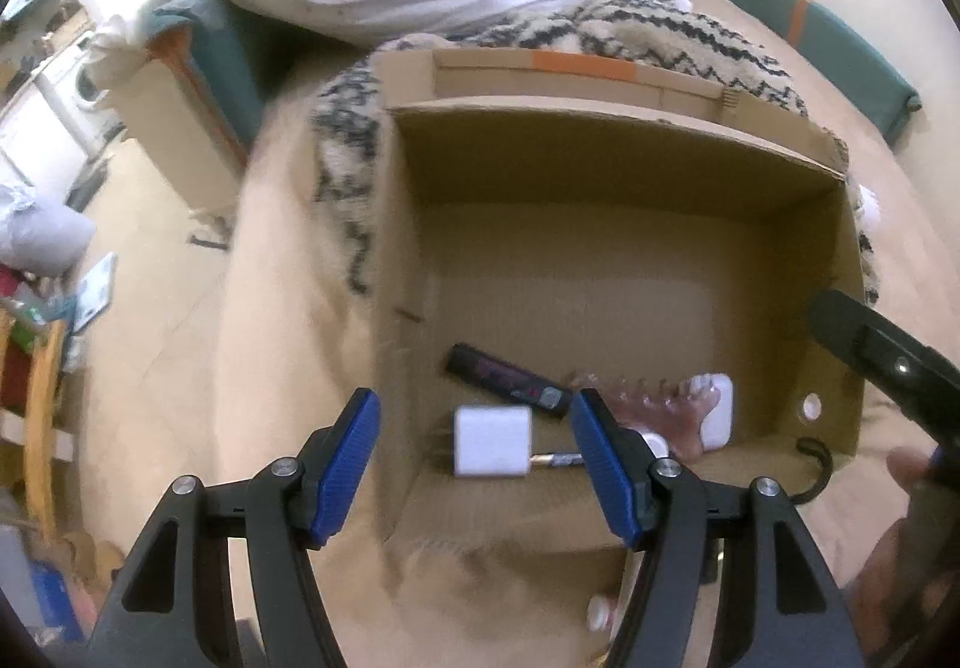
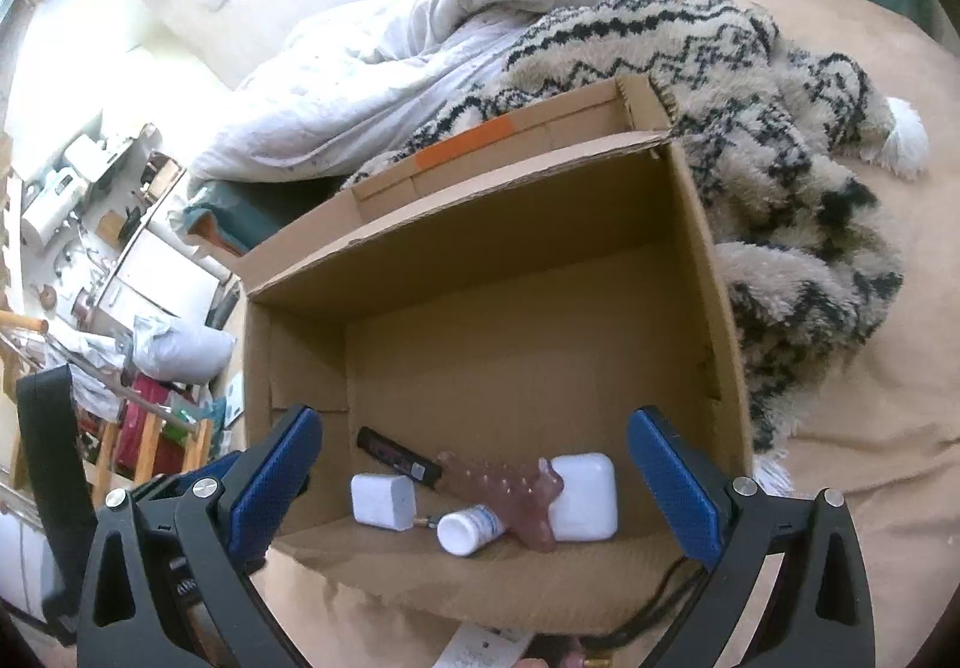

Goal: Organize rigid objects
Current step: 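Grasp the white battery charger beside the box with the left gripper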

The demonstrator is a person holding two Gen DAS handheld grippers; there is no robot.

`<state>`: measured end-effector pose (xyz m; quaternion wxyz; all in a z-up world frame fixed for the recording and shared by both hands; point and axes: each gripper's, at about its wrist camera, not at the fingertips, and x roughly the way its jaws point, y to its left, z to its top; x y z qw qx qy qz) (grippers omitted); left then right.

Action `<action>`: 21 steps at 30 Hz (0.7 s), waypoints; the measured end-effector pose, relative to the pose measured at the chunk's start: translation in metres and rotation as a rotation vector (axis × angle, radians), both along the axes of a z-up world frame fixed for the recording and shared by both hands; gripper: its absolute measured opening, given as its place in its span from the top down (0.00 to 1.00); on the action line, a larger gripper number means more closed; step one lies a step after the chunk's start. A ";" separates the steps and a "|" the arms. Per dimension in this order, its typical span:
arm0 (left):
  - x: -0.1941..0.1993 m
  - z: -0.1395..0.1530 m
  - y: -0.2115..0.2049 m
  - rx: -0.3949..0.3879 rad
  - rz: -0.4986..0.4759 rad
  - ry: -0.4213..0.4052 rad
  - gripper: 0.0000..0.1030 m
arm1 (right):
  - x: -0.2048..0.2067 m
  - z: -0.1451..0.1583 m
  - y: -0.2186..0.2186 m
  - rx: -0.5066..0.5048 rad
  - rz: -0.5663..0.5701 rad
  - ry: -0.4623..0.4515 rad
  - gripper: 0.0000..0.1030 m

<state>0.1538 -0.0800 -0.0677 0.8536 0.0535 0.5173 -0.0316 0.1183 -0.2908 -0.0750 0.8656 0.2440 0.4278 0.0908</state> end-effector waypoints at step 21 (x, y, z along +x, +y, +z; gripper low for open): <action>-0.086 0.021 0.040 -0.036 0.097 -0.020 0.36 | -0.093 0.014 -0.007 -0.052 0.037 0.002 0.00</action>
